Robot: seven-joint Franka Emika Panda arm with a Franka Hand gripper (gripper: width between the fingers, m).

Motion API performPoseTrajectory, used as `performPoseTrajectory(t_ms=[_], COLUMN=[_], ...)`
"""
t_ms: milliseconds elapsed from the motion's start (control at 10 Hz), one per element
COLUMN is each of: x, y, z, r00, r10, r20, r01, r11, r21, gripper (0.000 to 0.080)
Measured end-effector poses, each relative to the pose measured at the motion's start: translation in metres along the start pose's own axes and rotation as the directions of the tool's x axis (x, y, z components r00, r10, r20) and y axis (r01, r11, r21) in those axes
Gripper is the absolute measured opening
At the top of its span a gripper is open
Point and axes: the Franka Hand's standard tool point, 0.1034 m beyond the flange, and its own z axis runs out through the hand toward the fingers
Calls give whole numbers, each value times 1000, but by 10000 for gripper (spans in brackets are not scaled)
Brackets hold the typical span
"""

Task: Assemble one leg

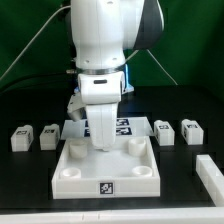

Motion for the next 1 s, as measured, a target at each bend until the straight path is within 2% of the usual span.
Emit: performPoseTrajectory(t_ms=[200,400,600,900,1000], x=[0,10,30,71,77], y=[0,16,34,65,72], z=[0,-1,0,0,1], r00=[1000,1000,999,998,998], r10=[0,-19,-34,-20,-8], r20=[0,-8,-25,-59,-64], r01=[0,19,33,16,3], r11=[1000,1000,999,997,997], r21=[-1,-18,-36,-70,-75], gripper=[60,60,60,59,57])
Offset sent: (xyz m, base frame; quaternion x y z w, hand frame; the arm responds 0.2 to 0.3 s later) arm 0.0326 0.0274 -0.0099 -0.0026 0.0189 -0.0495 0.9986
